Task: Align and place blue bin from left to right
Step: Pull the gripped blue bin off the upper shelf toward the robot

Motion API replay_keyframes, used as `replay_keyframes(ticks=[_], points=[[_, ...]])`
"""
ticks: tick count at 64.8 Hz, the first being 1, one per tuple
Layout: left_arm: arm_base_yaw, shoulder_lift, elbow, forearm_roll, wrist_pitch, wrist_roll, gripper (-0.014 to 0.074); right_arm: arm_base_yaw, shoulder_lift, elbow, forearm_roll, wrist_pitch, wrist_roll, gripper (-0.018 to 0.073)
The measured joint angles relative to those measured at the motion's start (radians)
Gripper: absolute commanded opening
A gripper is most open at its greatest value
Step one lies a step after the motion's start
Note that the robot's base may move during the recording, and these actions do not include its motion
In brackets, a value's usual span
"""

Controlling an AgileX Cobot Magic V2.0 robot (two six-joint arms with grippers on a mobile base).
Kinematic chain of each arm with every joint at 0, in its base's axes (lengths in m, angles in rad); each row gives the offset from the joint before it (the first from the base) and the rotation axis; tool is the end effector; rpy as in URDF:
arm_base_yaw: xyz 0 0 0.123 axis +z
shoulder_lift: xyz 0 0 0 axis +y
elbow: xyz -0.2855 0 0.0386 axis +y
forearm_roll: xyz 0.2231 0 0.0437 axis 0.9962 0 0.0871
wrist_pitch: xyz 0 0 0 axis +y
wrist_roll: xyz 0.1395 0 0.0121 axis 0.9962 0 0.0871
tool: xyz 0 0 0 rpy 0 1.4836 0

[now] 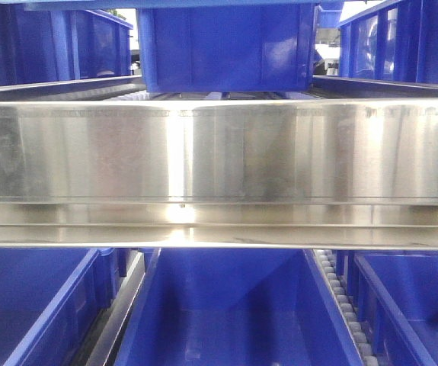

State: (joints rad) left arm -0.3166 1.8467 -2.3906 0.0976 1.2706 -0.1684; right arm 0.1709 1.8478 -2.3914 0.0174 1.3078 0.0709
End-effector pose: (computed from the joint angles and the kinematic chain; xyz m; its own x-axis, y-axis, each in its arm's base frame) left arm 0.3796 -0.1106 0.4569 -0.5938 0.0489 -0.8031 0.1579 0.9858 -0.0567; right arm 0.3865 0.0691 0.4521 -0.6293 -0.0322 -0.7765 -0.1359 0.9883 0.0692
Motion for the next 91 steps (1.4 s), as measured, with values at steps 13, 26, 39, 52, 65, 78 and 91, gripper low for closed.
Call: replay_keyframes(ticks=[13, 26, 39, 52, 65, 78, 91], points=[[0.000, 0.000, 0.000, 0.002, -0.002, 0.000, -0.0111, 0.000, 0.000, 0.000, 0.000, -0.012, 0.000, -0.0063], [0.000, 0.000, 0.000, 0.006, -0.008, 0.000, -0.0111, 0.000, 0.000, 0.000, 0.000, -0.036, 0.000, -0.0063], [0.000, 0.000, 0.000, 0.011, -0.019, 0.000, -0.0111, 0.000, 0.000, 0.000, 0.000, -0.069, 0.000, -0.0063], [0.000, 0.000, 0.000, 0.013, -0.019, 0.000, -0.0111, 0.000, 0.000, 0.000, 0.000, -0.084, 0.000, -0.0063], [0.000, 0.000, 0.000, 0.013, -0.019, 0.000, -0.0111, 0.000, 0.000, 0.000, 0.000, -0.084, 0.000, -0.0063], [0.000, 0.000, 0.000, 0.013, -0.019, 0.000, -0.0111, 0.000, 0.002, 0.000, 0.000, -0.088, 0.000, -0.0063], [0.000, 0.000, 0.000, 0.013, -0.019, 0.000, -0.0111, 0.000, 0.004, 0.000, 0.000, -0.090, 0.000, -0.0063]])
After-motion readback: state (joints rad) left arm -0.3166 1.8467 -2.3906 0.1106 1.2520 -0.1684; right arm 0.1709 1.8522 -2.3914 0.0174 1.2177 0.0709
